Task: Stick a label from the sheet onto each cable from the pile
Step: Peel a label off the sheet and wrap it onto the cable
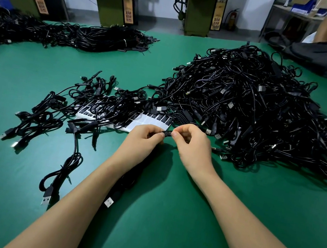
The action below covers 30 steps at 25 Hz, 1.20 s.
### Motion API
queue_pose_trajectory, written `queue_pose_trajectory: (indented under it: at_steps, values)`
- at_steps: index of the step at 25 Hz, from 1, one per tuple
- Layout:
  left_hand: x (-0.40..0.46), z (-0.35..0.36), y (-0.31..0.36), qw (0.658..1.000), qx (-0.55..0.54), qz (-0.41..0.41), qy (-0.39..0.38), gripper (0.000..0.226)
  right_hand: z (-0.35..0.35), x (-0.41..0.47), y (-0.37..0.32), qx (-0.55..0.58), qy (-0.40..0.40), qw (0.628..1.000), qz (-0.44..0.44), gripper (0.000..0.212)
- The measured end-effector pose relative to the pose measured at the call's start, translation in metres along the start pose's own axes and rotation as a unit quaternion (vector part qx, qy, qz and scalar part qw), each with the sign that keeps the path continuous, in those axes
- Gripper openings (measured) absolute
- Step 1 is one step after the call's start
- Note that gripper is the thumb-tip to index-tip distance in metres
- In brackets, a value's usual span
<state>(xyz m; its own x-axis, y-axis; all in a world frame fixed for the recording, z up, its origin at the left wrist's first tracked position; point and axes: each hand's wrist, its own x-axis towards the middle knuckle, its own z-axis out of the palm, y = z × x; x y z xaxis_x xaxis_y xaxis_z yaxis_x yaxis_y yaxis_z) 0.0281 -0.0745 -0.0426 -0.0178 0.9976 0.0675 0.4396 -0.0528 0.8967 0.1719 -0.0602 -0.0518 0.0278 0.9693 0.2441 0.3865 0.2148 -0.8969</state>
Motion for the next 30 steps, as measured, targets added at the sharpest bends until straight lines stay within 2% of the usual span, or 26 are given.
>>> queue_pose_trajectory:
  at_steps: [7, 14, 19, 21, 24, 27, 30]
  values:
    - [0.000, -0.001, -0.001, 1.000, 0.002, 0.018, -0.004, 0.033, -0.001, -0.003, -0.002, -0.022, 0.017, 0.999, -0.037, 0.012]
    - [0.001, 0.000, -0.001, 0.999, 0.030, 0.012, 0.005, 0.029, 0.001, -0.005, -0.004, -0.061, 0.017, 0.995, -0.078, 0.003]
    - [0.003, -0.001, -0.002, 0.998, 0.061, 0.022, 0.005, 0.022, 0.005, -0.010, -0.008, -0.113, 0.054, 0.976, -0.178, 0.001]
    - [0.005, -0.002, -0.004, 0.999, 0.037, 0.008, -0.005, 0.022, 0.004, -0.008, -0.007, -0.065, 0.058, 0.986, -0.139, 0.003]
    - [0.006, -0.001, -0.007, 0.999, -0.011, -0.019, -0.029, 0.023, 0.000, -0.001, -0.004, 0.035, 0.035, 0.999, -0.020, 0.008]
    - [0.007, -0.002, -0.007, 0.996, -0.069, -0.046, -0.043, 0.028, 0.001, 0.000, -0.003, 0.049, 0.022, 0.998, -0.024, 0.007]
    - [0.008, -0.004, -0.008, 0.994, -0.069, -0.055, -0.056, 0.023, 0.002, -0.001, -0.003, 0.040, 0.025, 0.998, -0.038, 0.011]
